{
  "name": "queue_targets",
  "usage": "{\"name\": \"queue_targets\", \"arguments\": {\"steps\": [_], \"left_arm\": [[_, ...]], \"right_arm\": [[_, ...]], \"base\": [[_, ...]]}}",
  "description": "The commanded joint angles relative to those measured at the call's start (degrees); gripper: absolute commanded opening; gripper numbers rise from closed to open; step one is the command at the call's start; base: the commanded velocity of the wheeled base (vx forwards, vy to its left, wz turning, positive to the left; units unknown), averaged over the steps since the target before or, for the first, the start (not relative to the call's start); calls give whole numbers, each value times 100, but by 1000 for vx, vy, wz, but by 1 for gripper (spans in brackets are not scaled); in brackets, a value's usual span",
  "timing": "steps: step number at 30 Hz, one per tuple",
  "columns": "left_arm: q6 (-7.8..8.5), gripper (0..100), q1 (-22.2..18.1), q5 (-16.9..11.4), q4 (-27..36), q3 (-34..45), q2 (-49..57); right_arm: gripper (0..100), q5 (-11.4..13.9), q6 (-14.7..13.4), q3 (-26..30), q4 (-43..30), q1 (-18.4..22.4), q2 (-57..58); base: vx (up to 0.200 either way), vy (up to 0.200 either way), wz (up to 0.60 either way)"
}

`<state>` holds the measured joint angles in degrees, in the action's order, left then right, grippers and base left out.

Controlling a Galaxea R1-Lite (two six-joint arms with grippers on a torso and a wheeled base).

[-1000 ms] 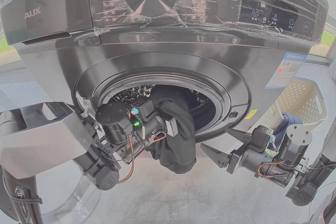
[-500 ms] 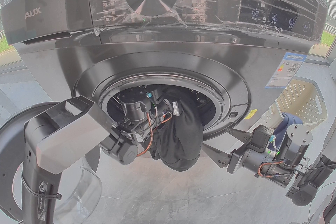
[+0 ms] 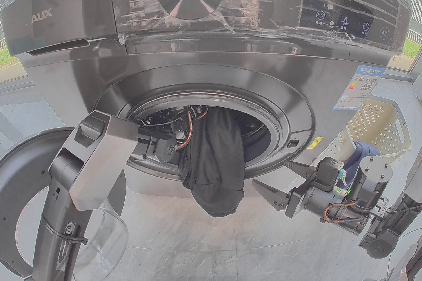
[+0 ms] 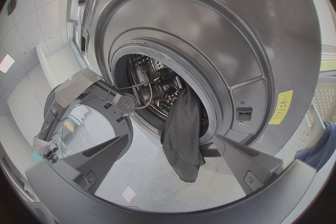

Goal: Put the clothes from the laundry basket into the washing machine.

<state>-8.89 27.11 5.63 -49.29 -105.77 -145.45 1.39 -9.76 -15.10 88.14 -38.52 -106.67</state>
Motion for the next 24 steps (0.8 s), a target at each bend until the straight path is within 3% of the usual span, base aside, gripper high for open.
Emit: {"name": "queue_targets", "arguments": {"steps": [1, 3, 4, 9, 16, 20, 24], "left_arm": [[-201, 0, -110, 210, 420, -814, -493], [-210, 0, -83, 210, 411, -788, -502], [-210, 100, -83, 210, 411, -788, -502], [-359, 100, 5, 351, 481, -533, -379], [-377, 100, 277, 421, 780, 610, 271], [-359, 100, 479, 316, 1308, 1506, 746], [-298, 100, 593, 149, 1395, 2095, 851]], "right_arm": [[100, 2, 1, -1, 2, 11, -12], [100, 2, 10, -1, 10, 11, -3], [100, 2, 1, -1, 2, 11, -3], [100, 10, 1, -1, 10, 11, -3], [100, 10, 1, -1, 10, 3, 6], [100, 10, 10, -1, 10, -6, 6], [100, 10, 10, -1, 2, -6, 14]], "base": [[0, 0, 0], [0, 0, 0], [0, 0, 0], [0, 0, 0], [0, 0, 0], [0, 0, 0], [0, 0, 0]]}}
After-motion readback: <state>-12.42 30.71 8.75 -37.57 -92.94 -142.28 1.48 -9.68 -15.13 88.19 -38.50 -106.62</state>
